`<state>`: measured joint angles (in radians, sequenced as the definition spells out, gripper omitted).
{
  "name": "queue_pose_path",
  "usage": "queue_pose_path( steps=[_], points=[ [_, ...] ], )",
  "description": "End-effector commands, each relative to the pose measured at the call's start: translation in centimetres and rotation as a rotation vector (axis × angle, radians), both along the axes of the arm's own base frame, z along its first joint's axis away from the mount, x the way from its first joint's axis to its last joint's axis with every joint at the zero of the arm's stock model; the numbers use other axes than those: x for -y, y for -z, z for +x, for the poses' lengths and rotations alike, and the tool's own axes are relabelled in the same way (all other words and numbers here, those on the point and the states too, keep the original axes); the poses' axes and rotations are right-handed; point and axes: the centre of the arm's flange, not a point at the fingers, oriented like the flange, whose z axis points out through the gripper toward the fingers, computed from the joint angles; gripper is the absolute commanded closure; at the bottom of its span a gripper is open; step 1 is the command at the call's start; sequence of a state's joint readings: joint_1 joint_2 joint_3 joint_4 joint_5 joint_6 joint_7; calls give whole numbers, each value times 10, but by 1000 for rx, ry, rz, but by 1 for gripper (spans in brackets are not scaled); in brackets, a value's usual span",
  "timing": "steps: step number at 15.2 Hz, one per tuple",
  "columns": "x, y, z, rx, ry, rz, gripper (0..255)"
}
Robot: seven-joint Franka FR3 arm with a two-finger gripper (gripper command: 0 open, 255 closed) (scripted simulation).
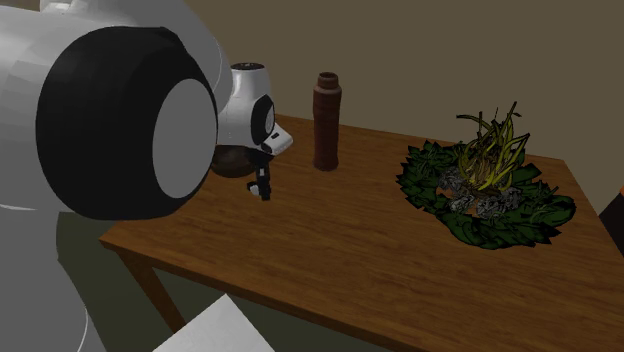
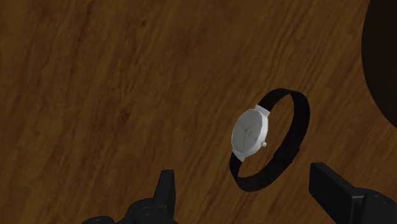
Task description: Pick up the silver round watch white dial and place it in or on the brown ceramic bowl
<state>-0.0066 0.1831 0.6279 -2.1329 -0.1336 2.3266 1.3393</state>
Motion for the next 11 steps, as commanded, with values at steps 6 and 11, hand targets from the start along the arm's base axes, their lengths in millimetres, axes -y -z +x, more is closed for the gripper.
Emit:
queue_pose_path(
  steps=[6,11],
  points=[
    [0,2,0,0,0,0,0],
    [0,2,0,0,0,0,255]
  ],
)
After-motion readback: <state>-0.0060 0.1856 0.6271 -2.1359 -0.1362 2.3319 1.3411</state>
